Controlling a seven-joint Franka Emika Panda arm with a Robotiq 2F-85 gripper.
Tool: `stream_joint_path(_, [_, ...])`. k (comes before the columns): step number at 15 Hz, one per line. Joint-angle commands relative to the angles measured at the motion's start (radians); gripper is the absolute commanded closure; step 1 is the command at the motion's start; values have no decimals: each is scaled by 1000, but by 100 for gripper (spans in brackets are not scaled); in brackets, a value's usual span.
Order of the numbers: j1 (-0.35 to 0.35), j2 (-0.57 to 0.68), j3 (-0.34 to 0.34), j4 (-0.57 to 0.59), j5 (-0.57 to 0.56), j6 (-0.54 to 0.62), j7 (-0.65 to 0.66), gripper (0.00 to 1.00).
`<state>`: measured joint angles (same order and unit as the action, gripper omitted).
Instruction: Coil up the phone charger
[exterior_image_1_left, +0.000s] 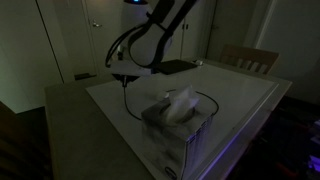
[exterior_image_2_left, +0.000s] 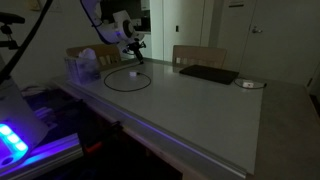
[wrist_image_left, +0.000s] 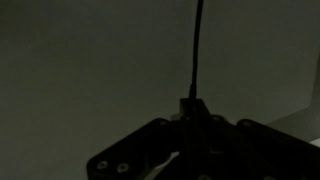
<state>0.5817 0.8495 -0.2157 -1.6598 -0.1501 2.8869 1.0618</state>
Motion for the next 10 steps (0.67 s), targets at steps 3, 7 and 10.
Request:
stream_joint_path(3, [34, -120, -100, -201, -7, 112, -27, 98])
stream_joint_path(7, [22, -87, -95, -154, 25, 96, -36, 93])
stream_joint_path(10, [76, -74, -164, -146, 31, 73, 25, 98])
